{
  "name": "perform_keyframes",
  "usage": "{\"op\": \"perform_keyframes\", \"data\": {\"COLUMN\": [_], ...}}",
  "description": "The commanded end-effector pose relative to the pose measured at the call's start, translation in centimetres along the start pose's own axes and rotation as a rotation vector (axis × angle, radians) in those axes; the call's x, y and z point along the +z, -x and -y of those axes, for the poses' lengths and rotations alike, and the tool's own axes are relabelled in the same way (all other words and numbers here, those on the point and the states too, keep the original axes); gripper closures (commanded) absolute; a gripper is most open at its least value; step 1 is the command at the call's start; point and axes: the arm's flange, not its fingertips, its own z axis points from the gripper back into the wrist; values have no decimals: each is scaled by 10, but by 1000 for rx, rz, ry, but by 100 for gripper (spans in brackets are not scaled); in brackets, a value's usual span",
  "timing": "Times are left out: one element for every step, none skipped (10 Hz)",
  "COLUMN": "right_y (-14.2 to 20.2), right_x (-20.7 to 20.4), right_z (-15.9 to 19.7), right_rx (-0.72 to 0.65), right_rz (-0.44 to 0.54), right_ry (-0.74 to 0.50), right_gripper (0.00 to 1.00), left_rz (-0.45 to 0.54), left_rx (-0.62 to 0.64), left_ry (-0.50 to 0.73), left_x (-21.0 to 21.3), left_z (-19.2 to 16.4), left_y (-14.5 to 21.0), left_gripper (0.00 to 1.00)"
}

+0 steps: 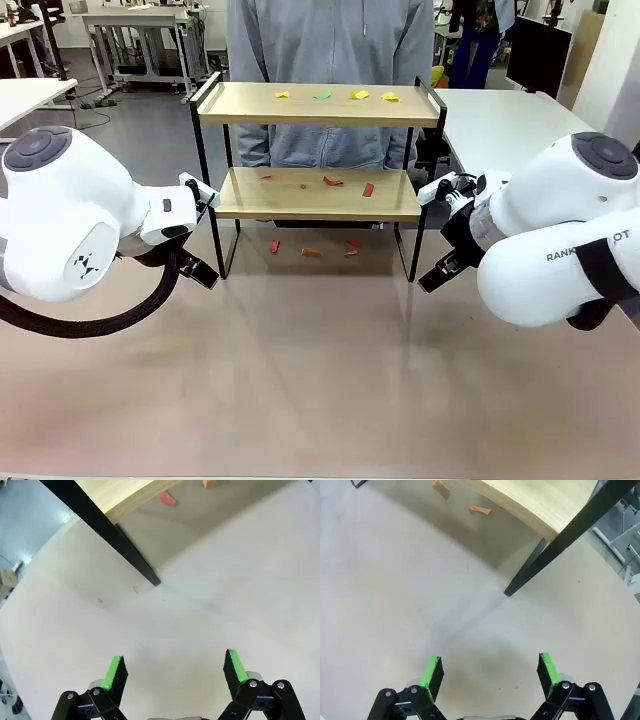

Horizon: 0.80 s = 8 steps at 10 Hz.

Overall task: Clean the shelf.
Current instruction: Pick up the Duster handed by the human.

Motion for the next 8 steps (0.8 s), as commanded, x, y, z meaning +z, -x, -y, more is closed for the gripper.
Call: {"op": "perform_keyframes", "data": {"right_y": [0,0,0,0,0,0,0,0], "right_x": [0,0,0,0,0,0,0,0], "right_z": [0,0,0,0,0,0,0,0], "right_rx": [0,0,0,0,0,0,0,0], "right_rz": [0,0,0,0,0,0,0,0], "right_ry": [0,0,0,0,0,0,0,0], "right_gripper": [0,0,0,0,0,0,0,0], "left_rz": [0,0,0,0,0,0,0,0], "left_rx": [0,0,0,0,0,0,0,0], "left_ry": [0,0,0,0,0,0,0,0], "left_x": [0,0,0,0,0,0,0,0], "left_z": [0,0,0,0,0,0,0,0], "left_y": [0,0,0,0,0,0,0,0], "left_gripper": [0,0,0,0,0,0,0,0]}}
